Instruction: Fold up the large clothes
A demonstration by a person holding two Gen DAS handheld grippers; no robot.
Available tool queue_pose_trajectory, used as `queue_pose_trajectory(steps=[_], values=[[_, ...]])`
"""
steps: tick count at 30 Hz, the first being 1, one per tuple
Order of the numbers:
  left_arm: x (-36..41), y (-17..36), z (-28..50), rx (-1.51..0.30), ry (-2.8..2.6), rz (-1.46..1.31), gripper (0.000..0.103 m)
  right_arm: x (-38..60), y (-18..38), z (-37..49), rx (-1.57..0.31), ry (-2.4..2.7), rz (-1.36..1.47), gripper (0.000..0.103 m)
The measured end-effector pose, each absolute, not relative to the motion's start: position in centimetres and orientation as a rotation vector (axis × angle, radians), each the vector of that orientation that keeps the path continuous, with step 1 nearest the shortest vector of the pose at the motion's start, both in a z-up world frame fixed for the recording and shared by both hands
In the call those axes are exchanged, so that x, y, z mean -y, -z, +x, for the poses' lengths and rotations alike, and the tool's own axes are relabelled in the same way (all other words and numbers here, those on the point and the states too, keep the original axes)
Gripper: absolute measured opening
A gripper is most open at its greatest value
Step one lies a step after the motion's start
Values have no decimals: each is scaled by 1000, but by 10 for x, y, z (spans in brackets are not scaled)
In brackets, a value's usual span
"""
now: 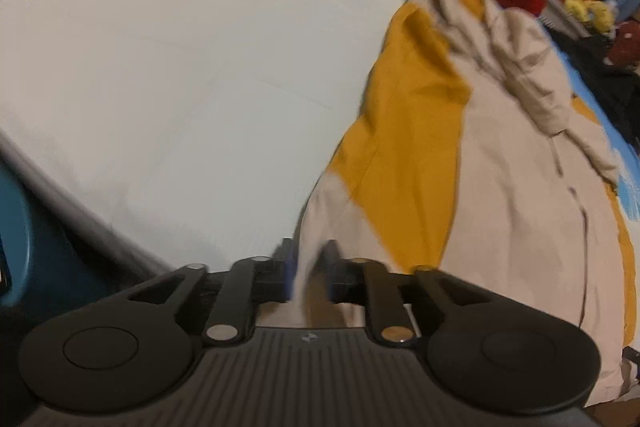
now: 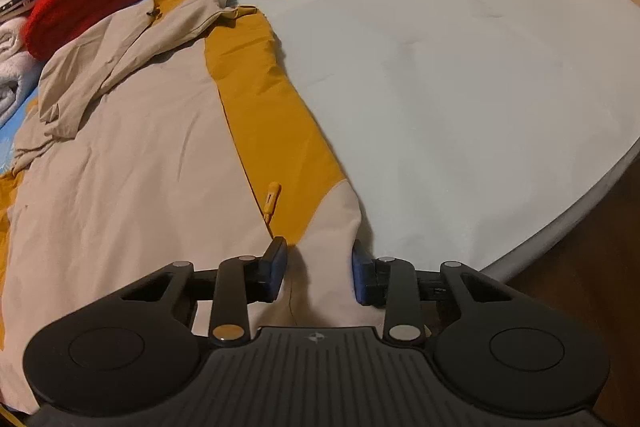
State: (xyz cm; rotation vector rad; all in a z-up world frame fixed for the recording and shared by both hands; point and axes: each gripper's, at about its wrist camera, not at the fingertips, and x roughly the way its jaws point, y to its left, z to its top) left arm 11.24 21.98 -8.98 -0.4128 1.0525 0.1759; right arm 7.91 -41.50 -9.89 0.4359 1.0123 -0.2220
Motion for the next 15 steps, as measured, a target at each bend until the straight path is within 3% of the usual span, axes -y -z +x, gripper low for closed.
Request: queue_pose_trajectory(steps=[3,4,5,6,8,11,13,15], values=[[-212,87,114,-1044,-160,-353,22,414,100,81,-1023,247,426,35],[-209,86,115,-1037,-154,-334,4,413,100,82,-1024,248,415,35],[-208,83,113,-1015,-157,-316,2,411,100,82,-1026,246,400,35],[-207,80,111,-991,-154,-314,2,410,99,81,-1024,243,393,34],[-205,72,108,-942,-143,-311,2,412,95,78,-997,230,411,6],[-202,76,111,-971,-145,-309,4,418,87,73,-937,219,466,4],[-206,89,113,-1045,-164,-354,16,421,91,74,-959,229,487,4],[-208,91,112,-1047,-174,-363,17,422,98,75,-995,242,504,11]])
